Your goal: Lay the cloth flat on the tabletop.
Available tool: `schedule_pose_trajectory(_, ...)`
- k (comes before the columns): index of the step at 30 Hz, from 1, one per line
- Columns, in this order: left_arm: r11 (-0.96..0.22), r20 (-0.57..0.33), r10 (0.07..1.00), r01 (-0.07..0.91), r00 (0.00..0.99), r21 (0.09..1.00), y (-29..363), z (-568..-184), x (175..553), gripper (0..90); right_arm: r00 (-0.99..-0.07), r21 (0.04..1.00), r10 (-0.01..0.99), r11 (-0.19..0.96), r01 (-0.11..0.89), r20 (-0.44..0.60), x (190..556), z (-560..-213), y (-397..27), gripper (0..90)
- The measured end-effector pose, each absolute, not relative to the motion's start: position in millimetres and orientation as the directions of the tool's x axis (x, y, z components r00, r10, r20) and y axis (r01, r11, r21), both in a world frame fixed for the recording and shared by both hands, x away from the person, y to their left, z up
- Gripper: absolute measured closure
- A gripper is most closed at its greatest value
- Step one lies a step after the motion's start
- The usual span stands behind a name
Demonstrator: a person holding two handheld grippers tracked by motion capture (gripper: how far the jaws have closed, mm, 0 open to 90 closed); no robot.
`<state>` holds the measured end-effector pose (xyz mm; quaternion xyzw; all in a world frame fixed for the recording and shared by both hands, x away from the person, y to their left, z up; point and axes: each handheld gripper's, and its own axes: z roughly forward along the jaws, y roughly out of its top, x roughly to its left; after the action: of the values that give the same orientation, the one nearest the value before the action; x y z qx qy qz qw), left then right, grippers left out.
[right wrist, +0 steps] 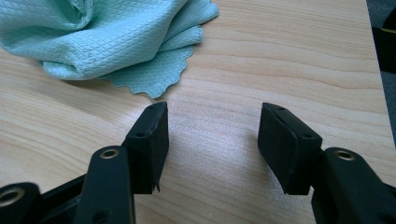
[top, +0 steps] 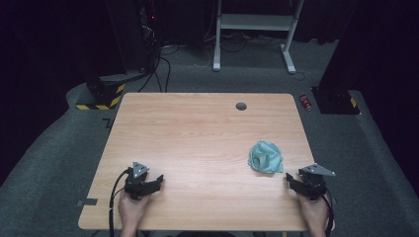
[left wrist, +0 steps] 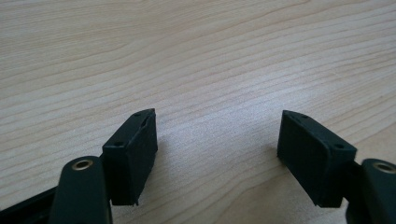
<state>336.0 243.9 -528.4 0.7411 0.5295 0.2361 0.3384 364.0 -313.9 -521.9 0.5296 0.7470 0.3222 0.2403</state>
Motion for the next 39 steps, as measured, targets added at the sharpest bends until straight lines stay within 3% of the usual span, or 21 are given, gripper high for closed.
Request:
schedule_pose_trajectory(11, -0.211, -0.007, 0.945, 0.625, 0.328, 0.751, 243.7, -528.4, 336.0, 28.9, -0.322, 0.736, 0.946, 0.230, 0.637, -0.017, 364.0, -521.8, -313.5, 44.1)
schedule_pose_trajectory(16, -0.209, -0.010, 0.945, 0.625, 0.328, 0.752, 244.1, -528.3, 336.1, 28.9, -0.326, 0.735, 0.945, 0.234, 0.636, -0.019, 361.8, -521.0, -309.6, 49.4)
schedule_pose_trajectory(29, -0.209, -0.010, 0.944, 0.623, 0.329, 0.753, 244.6, -528.3, 336.3, 28.9, -0.507, 0.791, 0.862, 0.304, 0.531, 0.009, 352.8, -502.4, -261.4, 50.3)
schedule_pose_trajectory(39, -0.210, -0.010, 0.944, 0.625, 0.329, 0.752, 244.3, -528.3, 336.2, 28.9, -0.543, 0.756, 0.838, 0.391, 0.525, -0.056, 376.9, -504.6, -228.1, 48.3)
